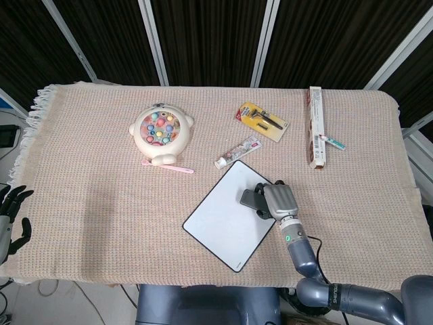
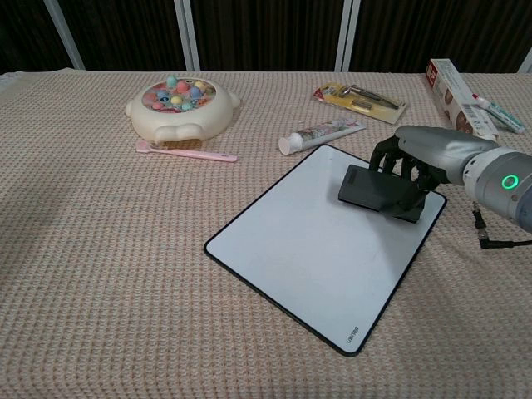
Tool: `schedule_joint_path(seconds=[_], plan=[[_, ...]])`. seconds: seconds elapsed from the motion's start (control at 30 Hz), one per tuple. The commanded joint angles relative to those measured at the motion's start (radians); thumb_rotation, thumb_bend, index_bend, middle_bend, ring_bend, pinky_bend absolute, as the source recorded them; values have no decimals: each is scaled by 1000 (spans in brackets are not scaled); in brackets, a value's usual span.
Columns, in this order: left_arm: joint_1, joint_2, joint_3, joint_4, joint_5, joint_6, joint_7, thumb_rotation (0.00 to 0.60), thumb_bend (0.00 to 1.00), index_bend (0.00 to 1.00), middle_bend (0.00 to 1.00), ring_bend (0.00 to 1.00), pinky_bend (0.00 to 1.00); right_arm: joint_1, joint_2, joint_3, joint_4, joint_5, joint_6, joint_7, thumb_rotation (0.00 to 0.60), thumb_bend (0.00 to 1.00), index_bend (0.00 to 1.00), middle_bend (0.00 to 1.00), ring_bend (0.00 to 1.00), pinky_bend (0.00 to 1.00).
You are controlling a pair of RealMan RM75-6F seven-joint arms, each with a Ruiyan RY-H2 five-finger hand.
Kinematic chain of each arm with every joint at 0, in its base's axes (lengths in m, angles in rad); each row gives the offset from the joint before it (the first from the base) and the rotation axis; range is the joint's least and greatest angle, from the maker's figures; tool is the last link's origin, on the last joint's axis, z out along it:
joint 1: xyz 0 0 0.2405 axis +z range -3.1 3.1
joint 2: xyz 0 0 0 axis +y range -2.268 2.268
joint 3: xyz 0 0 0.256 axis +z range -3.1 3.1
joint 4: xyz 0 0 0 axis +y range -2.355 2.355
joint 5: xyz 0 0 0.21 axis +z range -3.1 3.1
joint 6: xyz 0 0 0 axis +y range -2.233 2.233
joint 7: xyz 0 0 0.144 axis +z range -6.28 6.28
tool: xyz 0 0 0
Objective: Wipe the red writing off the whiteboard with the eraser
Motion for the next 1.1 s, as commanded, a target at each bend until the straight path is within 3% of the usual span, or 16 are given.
schedule_joint_path(seconds=[0.03,0.17,0.33,0.53,0.83,1.1], plan=[[0,0,0,-1,0,0,0,600,637,158,89,23,10,5,12,8,5,11,-9,4,600,427,497,514,512,257],[1,2,-1,-1,-1,1,-2,600,638,158,88,23,10,0,48,16,-9,15,-6,16,600,428,497,512,512,257],[1,2,-1,-1,-1,1,-3,600,637,158,88,23,10,-30,171,16,-88,6,-46,85,600,428,498,510,510,257],[0,-1,1,-2,4,1,6,600,637,158,89,23,10,-95,272,-27,-132,-73,-22,165,600,427,498,505,494,256],[0,-5,3,-3,9,3,13,600,638,158,89,23,10,-182,301,-124,-133,-221,38,243,600,427,498,496,486,252],[1,-1,3,-2,10,6,7,600,638,158,88,23,10,-206,301,-147,-66,-253,38,266,600,426,498,491,483,237]])
